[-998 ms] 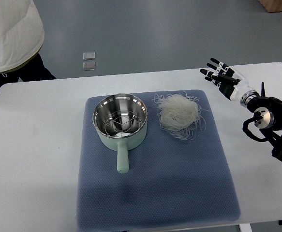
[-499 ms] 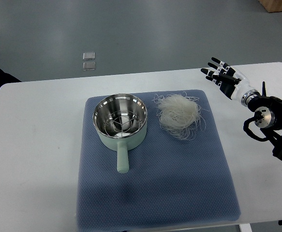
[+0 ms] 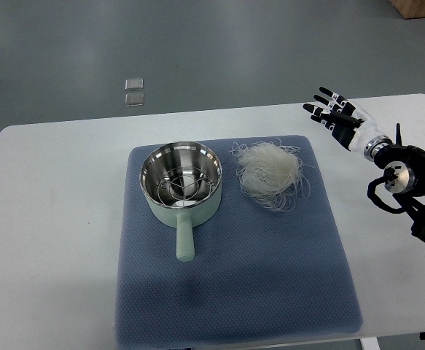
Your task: Put vermicelli into pot with right hand
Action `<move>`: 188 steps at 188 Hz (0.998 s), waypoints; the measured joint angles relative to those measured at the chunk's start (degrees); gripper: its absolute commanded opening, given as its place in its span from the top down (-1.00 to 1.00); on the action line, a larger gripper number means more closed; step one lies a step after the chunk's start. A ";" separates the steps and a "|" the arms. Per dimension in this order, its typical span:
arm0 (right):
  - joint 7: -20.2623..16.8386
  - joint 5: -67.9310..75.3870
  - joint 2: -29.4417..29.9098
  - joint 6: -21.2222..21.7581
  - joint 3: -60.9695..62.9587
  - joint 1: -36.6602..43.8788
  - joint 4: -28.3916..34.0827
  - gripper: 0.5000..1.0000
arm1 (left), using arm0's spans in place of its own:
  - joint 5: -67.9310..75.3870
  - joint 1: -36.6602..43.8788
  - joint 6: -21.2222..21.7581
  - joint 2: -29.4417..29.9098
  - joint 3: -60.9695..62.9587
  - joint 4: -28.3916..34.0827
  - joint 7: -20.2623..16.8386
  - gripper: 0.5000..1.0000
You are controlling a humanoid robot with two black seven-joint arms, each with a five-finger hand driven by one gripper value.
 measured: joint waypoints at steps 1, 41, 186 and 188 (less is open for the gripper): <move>0.00 0.00 0.00 0.00 0.00 0.00 0.00 -0.71 | 0.00 0.00 0.00 0.00 0.00 0.00 0.00 -1.00; 0.00 0.06 0.00 0.23 0.03 0.09 0.01 -0.71 | 0.00 0.00 0.00 0.00 0.00 -0.07 0.00 -1.00; 0.15 0.06 0.27 2.74 0.03 -0.57 0.23 -0.70 | 0.00 0.00 0.00 0.00 0.00 -0.07 -0.03 -1.00; 0.15 0.04 0.23 2.84 0.02 -0.57 0.25 -0.70 | 0.00 0.00 0.00 0.00 0.00 -0.08 -0.03 -1.00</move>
